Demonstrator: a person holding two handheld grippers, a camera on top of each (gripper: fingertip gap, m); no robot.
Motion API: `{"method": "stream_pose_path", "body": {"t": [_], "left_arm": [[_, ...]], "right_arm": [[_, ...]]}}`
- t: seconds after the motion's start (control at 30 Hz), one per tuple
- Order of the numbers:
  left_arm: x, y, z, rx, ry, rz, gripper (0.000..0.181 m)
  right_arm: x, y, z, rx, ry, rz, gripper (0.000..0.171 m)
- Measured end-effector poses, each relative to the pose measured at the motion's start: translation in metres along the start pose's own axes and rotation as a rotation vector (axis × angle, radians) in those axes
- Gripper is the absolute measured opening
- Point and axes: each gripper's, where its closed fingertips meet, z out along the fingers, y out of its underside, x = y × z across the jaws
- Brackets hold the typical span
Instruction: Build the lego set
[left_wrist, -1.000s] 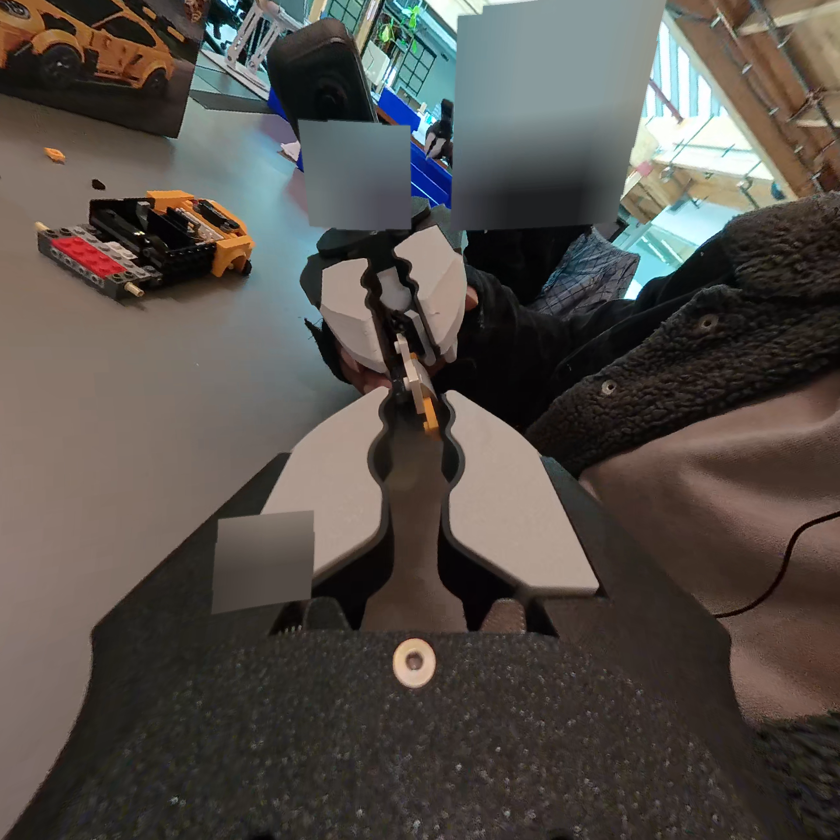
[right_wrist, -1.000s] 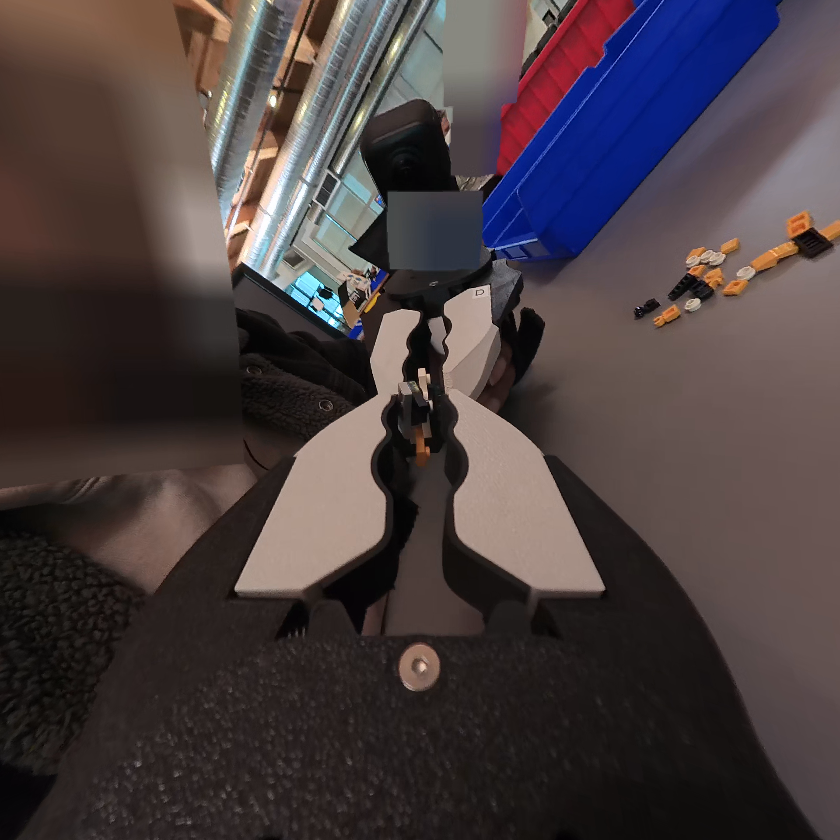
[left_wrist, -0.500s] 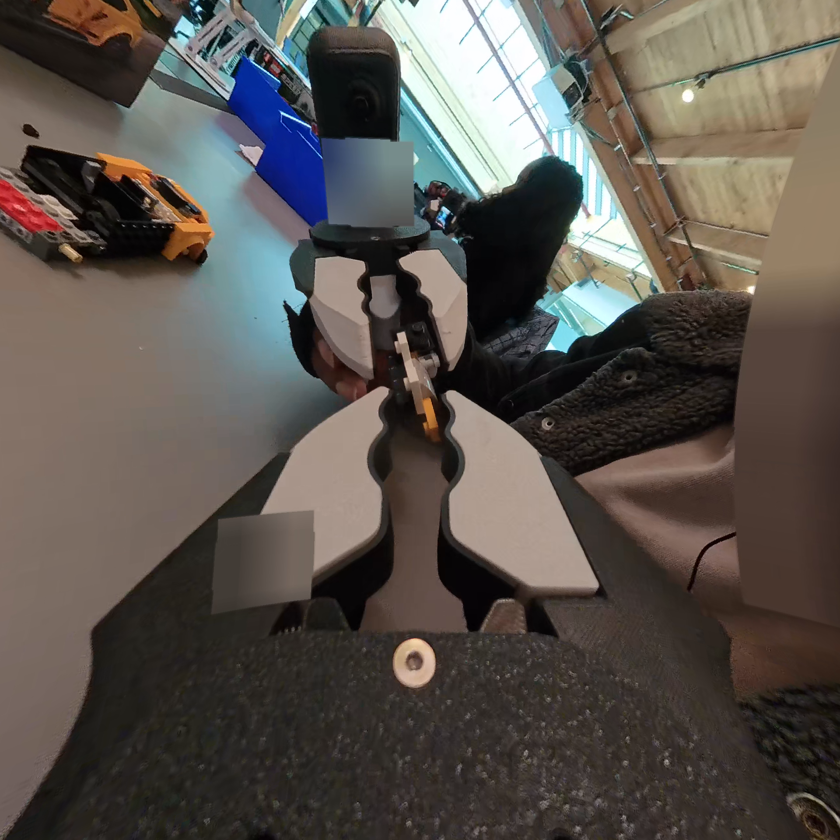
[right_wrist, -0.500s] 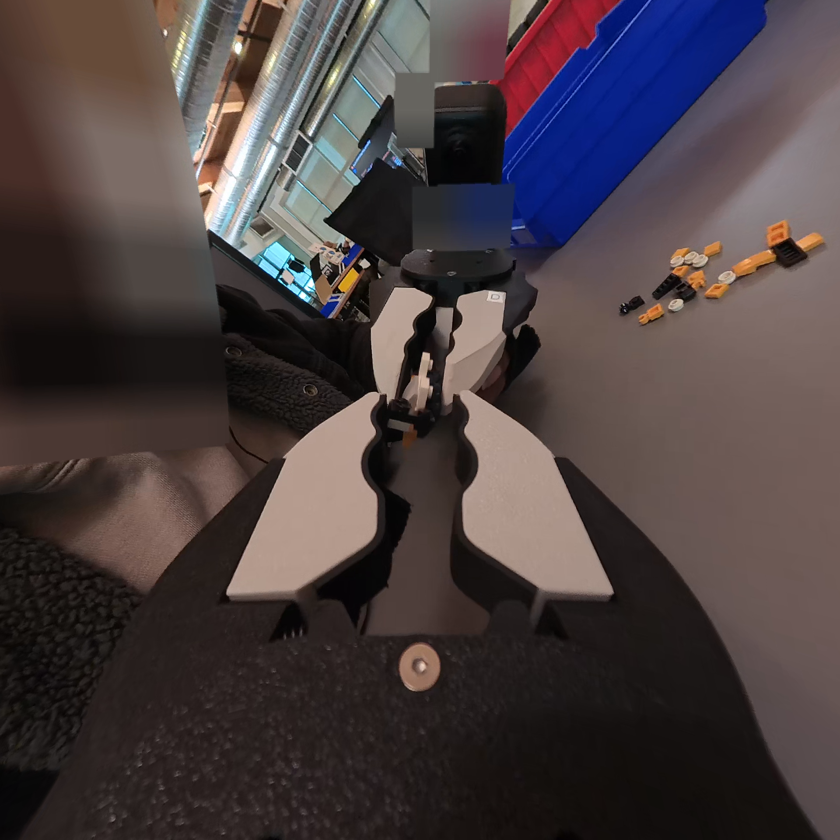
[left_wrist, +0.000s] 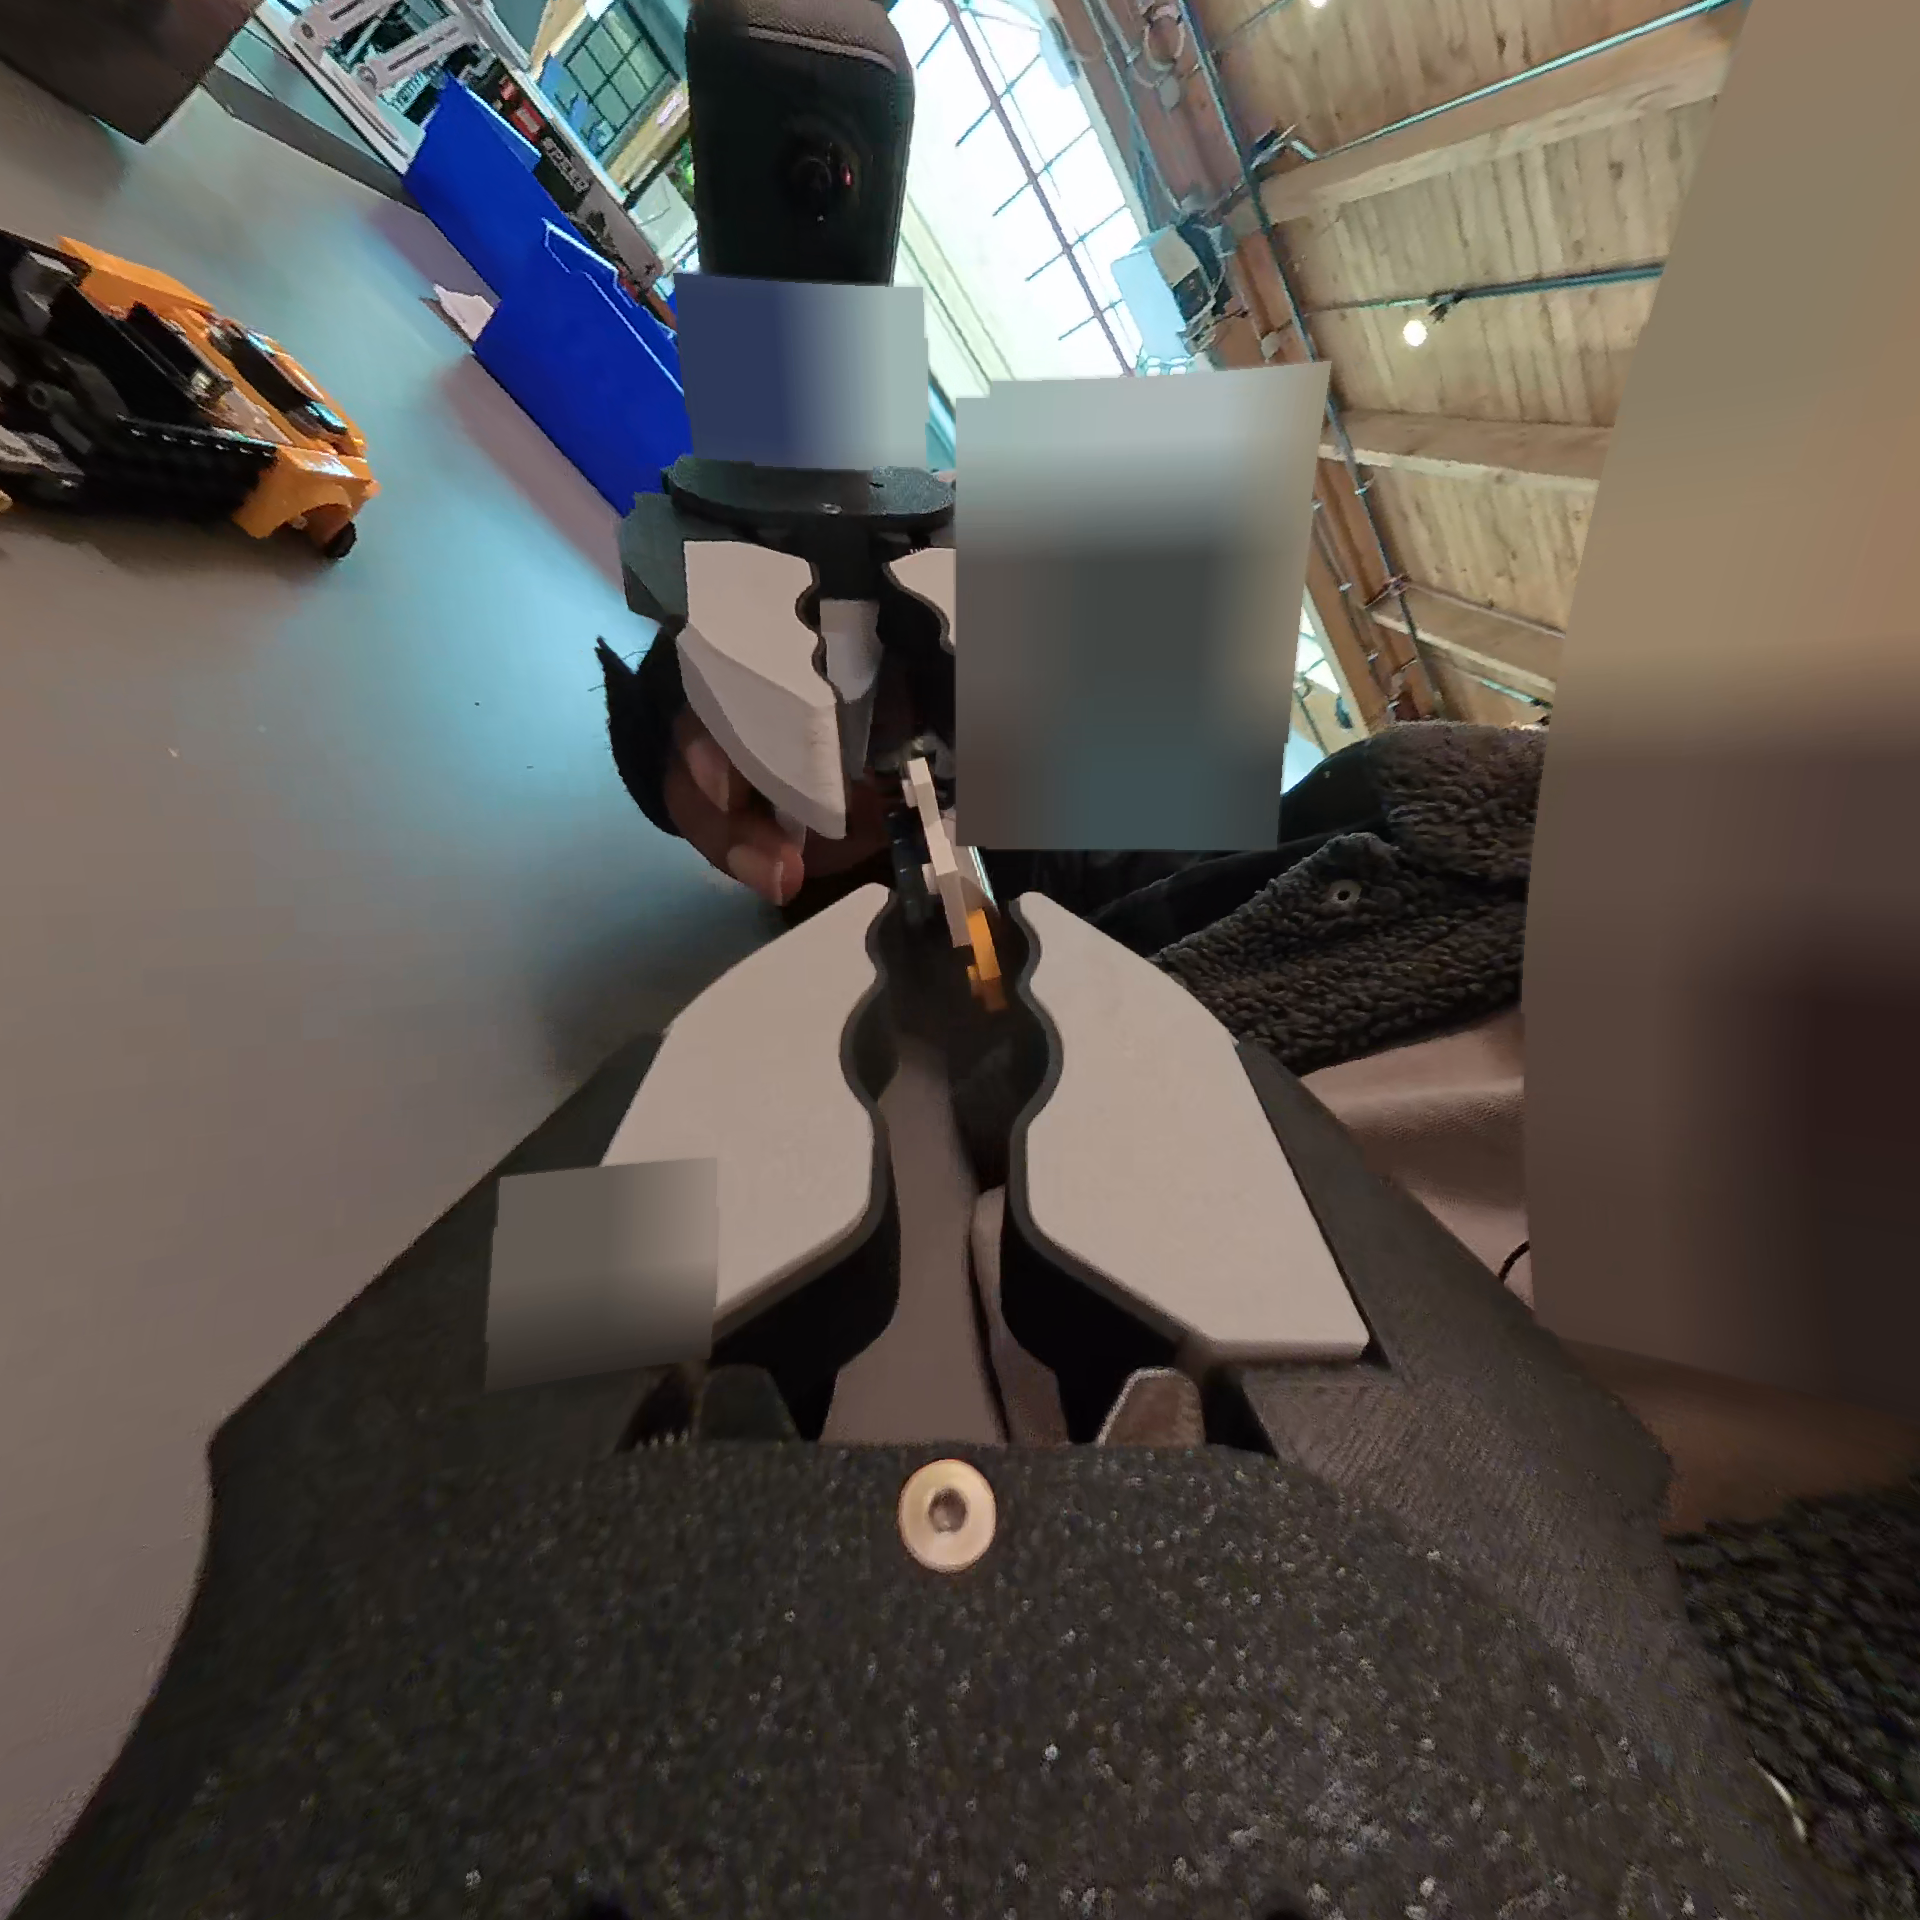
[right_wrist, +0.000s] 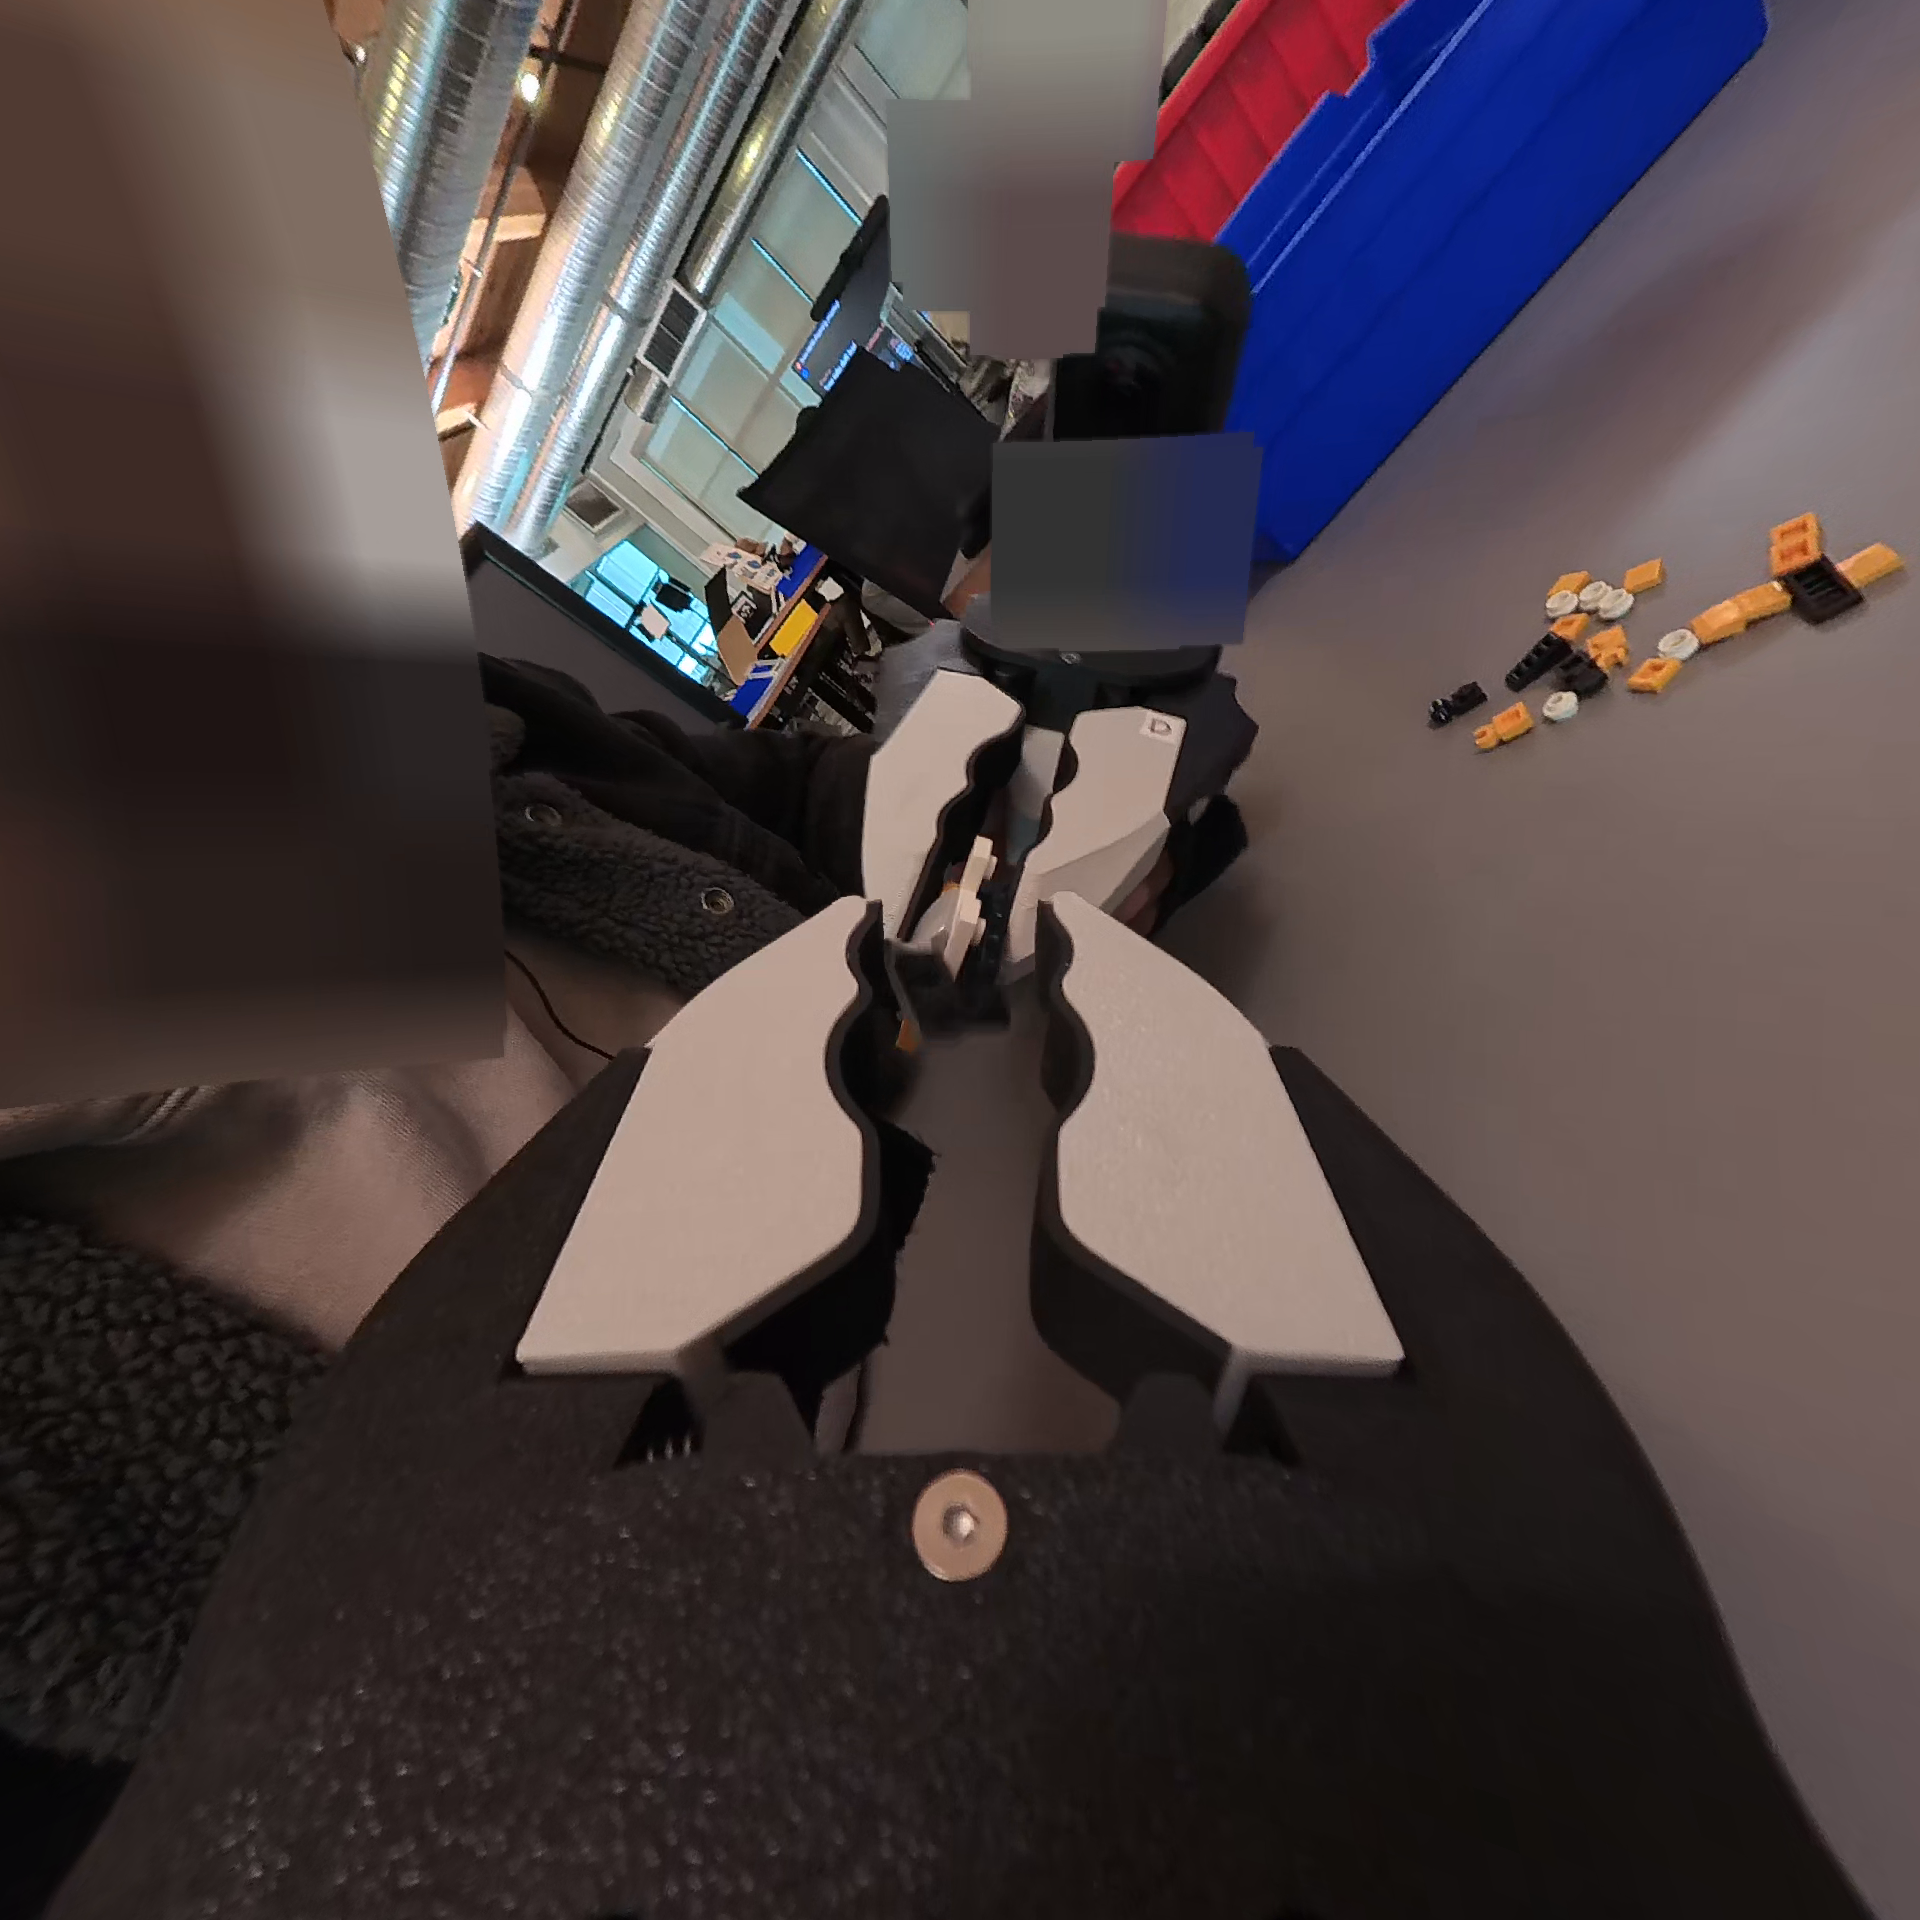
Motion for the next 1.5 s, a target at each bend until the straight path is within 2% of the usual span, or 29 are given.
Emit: {"method": "stream_pose_path", "body": {"t": [0.17, 0.33, 0.5, 0.6, 0.73, 1.03, 1.2, 1.3, 1.4, 1.47, 1.5], "left_arm": [[0.006, -0.005, -0.002, 0.051, 0.093, -0.098, 0.017], [0.003, -0.009, -0.007, 0.065, 0.094, -0.116, 0.017], [-0.018, -0.018, -0.024, 0.072, -0.06, -0.045, 0.017], [-0.035, -0.018, -0.032, 0.057, -0.163, -0.036, 0.016], [-0.047, -0.012, -0.033, 0.038, -0.212, -0.078, 0.017], [-0.056, -0.001, -0.03, 0.004, -0.223, -0.142, 0.017], [-0.06, 0.003, -0.029, -0.015, -0.239, -0.161, 0.017], [-0.064, 0.01, -0.028, -0.049, -0.256, -0.186, 0.017], [-0.066, 0.017, -0.027, -0.086, -0.272, -0.194, 0.017], [-0.065, 0.019, -0.025, -0.099, -0.269, -0.193, 0.017], [-0.065, 0.019, -0.024, -0.099, -0.264, -0.193, 0.017]], "right_arm": [[-0.005, -0.006, -0.005, 0.025, -0.004, -0.02, 0.029], [-0.008, -0.015, -0.027, 0.039, 0.037, -0.104, 0.029], [0.03, 0.007, -0.042, -0.14, 0.345, -0.26, 0.027], [0.073, 0.024, -0.056, -0.302, 0.61, -0.364, 0.024], [0.114, 0.039, -0.079, -0.493, 0.844, -0.455, 0.024], [0.137, 0.036, -0.074, -0.511, 0.864, -0.366, 0.03], [0.137, 0.039, -0.068, -0.589, 0.866, -0.466, 0.023], [0.126, 0.047, -0.063, -0.66, 0.81, -0.614, 0.022], [0.108, 0.064, -0.055, -0.71, 0.69, -0.642, 0.022], [0.105, 0.073, -0.056, -0.748, 0.682, -0.637, 0.025], [0.104, 0.072, -0.055, -0.746, 0.682, -0.639, 0.033]]}}
